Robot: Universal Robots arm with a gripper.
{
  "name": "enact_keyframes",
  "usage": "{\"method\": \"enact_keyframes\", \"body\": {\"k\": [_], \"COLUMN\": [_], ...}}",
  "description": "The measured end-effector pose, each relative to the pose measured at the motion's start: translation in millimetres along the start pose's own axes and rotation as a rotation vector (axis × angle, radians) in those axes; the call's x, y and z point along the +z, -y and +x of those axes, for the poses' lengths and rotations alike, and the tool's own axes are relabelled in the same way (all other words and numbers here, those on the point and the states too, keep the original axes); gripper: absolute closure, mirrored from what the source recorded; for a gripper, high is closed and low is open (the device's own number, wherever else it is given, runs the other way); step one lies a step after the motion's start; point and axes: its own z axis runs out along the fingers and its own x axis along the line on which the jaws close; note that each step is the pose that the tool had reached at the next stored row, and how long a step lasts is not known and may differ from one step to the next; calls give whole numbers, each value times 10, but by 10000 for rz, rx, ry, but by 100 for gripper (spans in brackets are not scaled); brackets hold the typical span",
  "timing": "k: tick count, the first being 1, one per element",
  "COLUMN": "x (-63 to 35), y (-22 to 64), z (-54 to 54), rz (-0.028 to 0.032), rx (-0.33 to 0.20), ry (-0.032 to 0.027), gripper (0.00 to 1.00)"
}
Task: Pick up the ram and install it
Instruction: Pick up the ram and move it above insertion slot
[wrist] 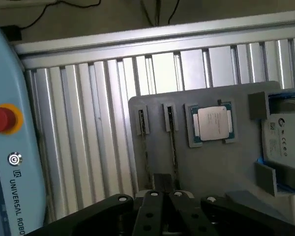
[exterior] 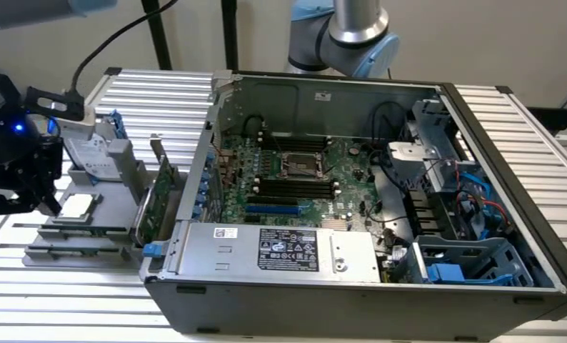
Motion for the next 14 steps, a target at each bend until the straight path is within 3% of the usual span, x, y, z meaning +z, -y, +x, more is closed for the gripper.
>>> {"method": "enact_keyframes", "body": {"k": [4,10,11,14], "x": [28,73,80,109], "y": [1,10,12,13], "z": [9,73,78,84], "rz": [16,87,92,98], "rx": [-371,-497,-502,-530], "ry": [-14,-11,-10,-11], "gripper": [100,100,0,0]}}
